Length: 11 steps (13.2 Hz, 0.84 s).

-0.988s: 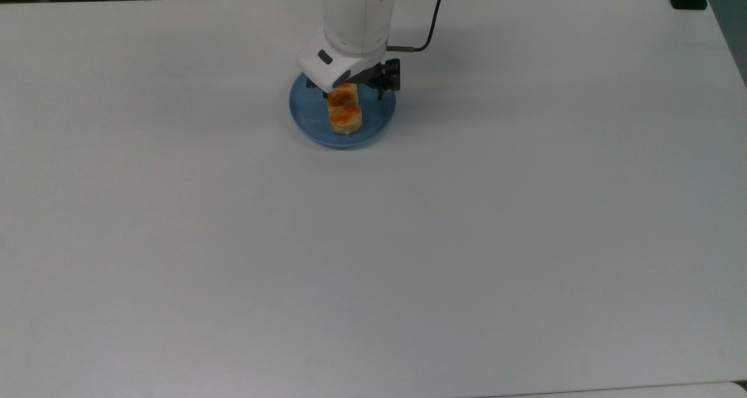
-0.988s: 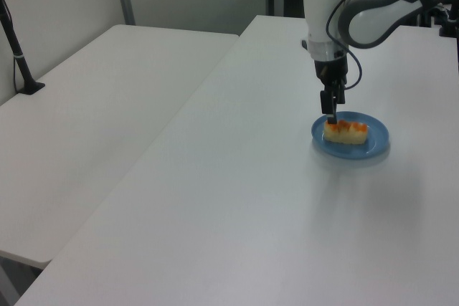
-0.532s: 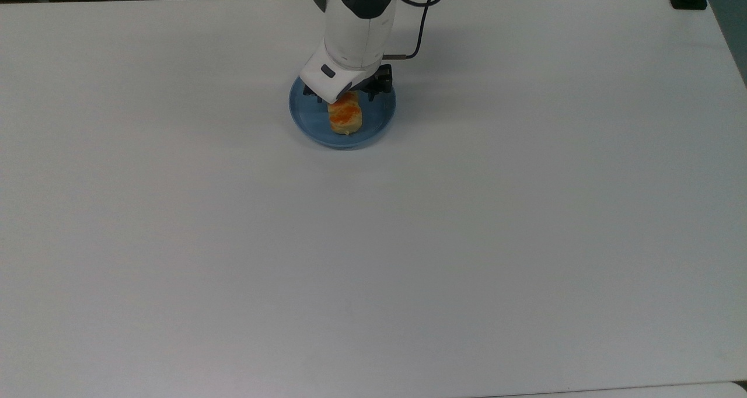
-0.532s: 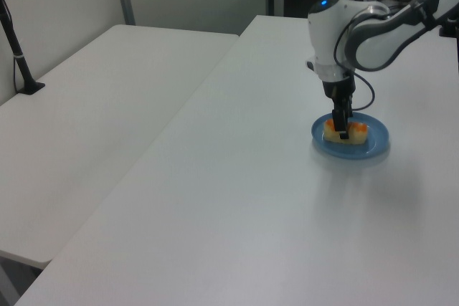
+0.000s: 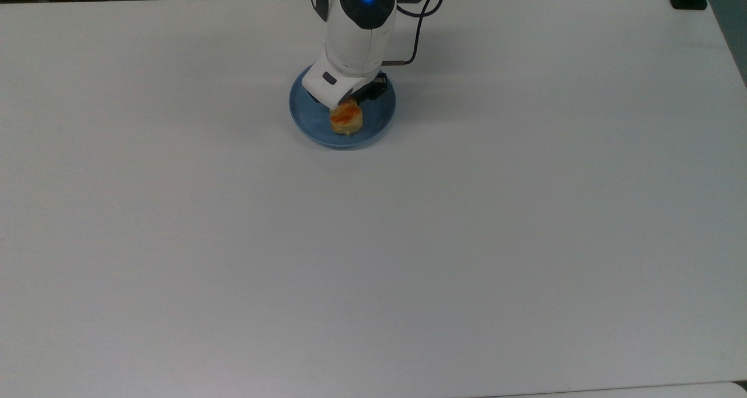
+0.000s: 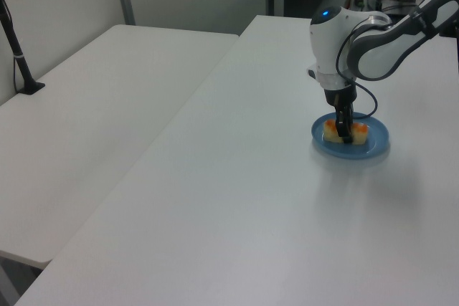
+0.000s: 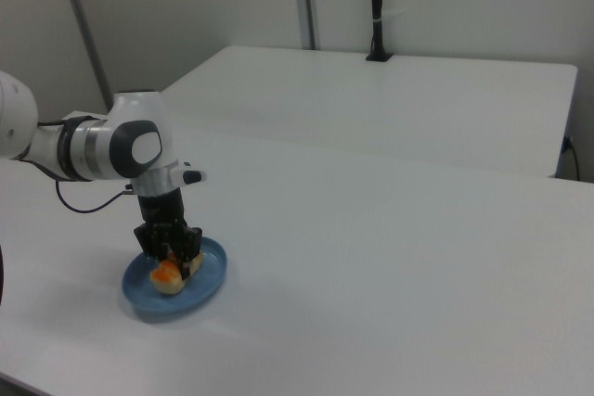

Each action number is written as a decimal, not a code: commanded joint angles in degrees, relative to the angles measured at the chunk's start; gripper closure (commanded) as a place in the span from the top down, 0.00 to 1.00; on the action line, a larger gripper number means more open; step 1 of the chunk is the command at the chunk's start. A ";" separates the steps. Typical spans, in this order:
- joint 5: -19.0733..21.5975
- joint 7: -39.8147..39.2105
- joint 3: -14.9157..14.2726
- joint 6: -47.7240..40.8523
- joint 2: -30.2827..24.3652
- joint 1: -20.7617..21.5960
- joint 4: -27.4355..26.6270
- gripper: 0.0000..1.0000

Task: Put the bread on the table
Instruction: 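Carry the bread roll beside the plate and lower it onto the table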

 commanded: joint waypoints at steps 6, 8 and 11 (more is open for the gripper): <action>0.09 0.14 0.07 -8.67 -4.39 3.21 5.00 0.31; 0.27 6.26 0.16 -8.23 -3.78 8.74 6.50 0.31; 0.53 13.41 0.16 -7.53 -2.46 15.78 6.77 0.31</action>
